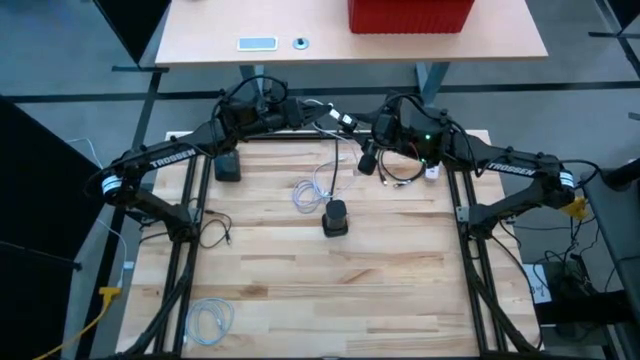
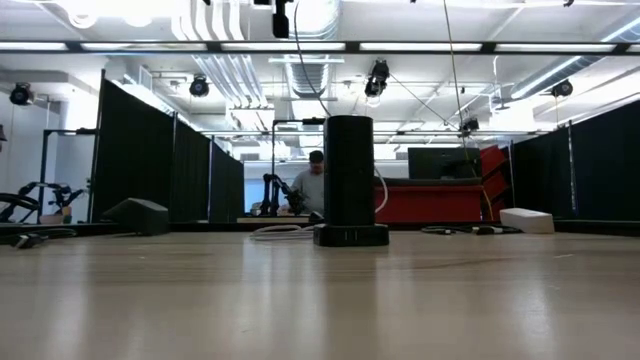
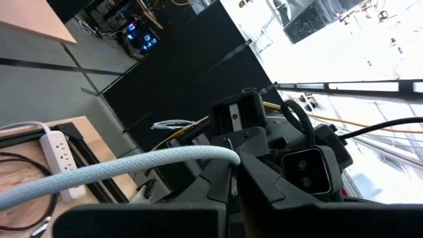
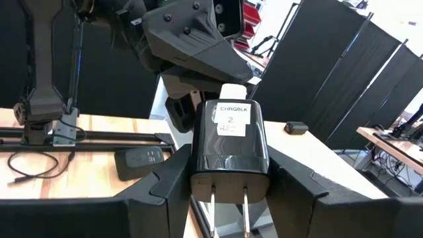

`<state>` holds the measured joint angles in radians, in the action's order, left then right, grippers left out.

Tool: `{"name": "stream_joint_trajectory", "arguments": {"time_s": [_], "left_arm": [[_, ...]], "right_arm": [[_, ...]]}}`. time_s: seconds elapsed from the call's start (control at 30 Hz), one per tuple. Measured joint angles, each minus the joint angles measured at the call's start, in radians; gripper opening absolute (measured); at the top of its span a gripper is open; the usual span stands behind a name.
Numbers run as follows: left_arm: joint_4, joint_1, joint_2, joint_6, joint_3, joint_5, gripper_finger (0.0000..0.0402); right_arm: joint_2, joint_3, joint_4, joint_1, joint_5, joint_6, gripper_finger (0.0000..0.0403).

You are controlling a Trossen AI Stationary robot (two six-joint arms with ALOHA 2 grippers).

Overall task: Insert USB
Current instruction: Insert the white charger cable into the black charger adapter

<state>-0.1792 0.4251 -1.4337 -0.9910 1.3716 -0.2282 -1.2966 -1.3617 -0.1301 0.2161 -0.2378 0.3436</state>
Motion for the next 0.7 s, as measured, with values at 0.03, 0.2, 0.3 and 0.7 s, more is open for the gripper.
{"name": "stream_joint_trajectory", "arguments": {"time_s": [0.03, 0.2, 0.3, 0.7], "left_arm": [[-0.001, 0.0, 0.0, 0.0, 0.0, 0.0, 0.0002], [-0.002, -0.009, -0.002, 0.006, 0.0, -0.004, 0.0002], [0.01, -0.014, -0.002, 0.014, 0.0, -0.005, 0.0002], [0.014, -0.023, -0.01, 0.052, 0.001, -0.015, 0.0002]], "right_arm": [[0.0, 0.0, 0.001, 0.0, 0.001, -0.001, 0.0145], [0.0, 0.0, 0.005, 0.0, 0.002, -0.002, 0.0145], [-0.001, 0.0, 0.01, 0.0, 0.002, -0.001, 0.0145], [-0.009, 0.001, 0.012, 0.0, 0.006, 0.005, 0.0145]]}}
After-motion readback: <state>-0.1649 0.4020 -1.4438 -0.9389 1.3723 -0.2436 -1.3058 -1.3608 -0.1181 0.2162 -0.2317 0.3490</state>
